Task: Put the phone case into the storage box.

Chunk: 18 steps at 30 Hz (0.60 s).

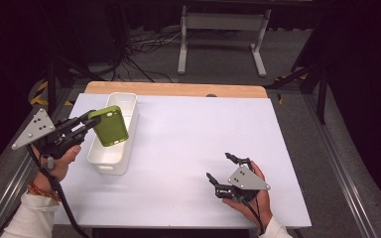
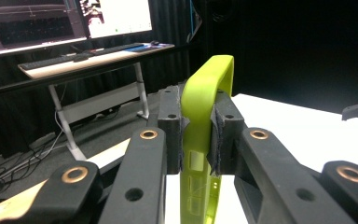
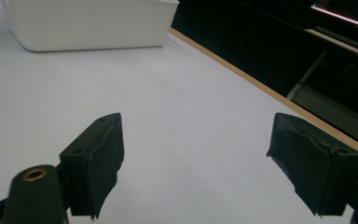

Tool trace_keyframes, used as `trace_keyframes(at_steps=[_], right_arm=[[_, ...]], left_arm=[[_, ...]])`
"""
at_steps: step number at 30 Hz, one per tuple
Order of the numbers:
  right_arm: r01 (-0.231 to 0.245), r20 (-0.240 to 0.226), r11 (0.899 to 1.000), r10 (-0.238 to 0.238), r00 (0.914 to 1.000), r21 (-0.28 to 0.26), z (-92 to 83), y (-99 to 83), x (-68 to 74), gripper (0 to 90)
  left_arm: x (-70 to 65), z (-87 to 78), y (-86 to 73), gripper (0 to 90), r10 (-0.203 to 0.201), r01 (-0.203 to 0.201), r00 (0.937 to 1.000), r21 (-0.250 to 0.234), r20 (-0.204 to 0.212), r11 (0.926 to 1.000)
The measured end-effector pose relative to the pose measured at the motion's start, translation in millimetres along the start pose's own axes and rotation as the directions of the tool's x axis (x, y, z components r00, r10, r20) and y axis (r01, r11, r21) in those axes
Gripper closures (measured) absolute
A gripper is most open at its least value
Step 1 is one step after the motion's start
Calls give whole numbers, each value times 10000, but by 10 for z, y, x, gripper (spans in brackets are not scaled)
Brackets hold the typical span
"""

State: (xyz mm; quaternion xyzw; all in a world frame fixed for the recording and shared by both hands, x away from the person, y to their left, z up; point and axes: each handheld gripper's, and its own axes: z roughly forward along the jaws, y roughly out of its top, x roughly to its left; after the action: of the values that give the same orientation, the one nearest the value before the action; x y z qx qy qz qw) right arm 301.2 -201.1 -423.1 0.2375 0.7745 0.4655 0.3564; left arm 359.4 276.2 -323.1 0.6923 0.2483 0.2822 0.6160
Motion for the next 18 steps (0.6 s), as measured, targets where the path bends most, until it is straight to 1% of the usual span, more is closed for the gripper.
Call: trace_keyframes(at_steps=[4, 7, 8, 10, 11, 13, 16, 18], right_arm=[[-15, 0, 10000, 15, 10000, 26, 9, 0, 4, 187], [-50, 12, 10000, 50, 10000, 30, 12, -1, 3, 187], [-61, 24, 10000, 61, 10000, 30, 11, -3, 0, 187], [-92, 37, 10000, 92, 10000, 26, 9, -4, -5, 187], [-105, 20, 9999, 105, 9999, 11, 8, -5, -8, 187], [-90, 17, 10000, 90, 10000, -24, 6, -4, -10, 187], [-97, 24, 9999, 97, 9999, -26, 8, -4, -11, 187], [-69, 11, 10000, 69, 10000, -4, 8, -3, -9, 188]], left_arm=[[30, 16, 3, 781, -6, 6, 10000, 74, 12, 10000], [84, 55, 19, 780, 102, -103, 9999, 94, 35, 9999], [96, 71, 20, 780, 35, -36, 10000, 102, 61, 9999], [129, 101, 23, 780, 51, -55, 9998, 239, 168, 9997], [149, 120, 30, 780, 176, -179, 9998, 318, 111, 9993], [176, 138, 40, 780, 92, -94, 9999, 309, 84, 9995], [222, 159, 56, 781, 121, -122, 9999, 368, 4, 9992], [246, 180, 53, 780, 39, -41, 10000, 348, 48, 9994]])
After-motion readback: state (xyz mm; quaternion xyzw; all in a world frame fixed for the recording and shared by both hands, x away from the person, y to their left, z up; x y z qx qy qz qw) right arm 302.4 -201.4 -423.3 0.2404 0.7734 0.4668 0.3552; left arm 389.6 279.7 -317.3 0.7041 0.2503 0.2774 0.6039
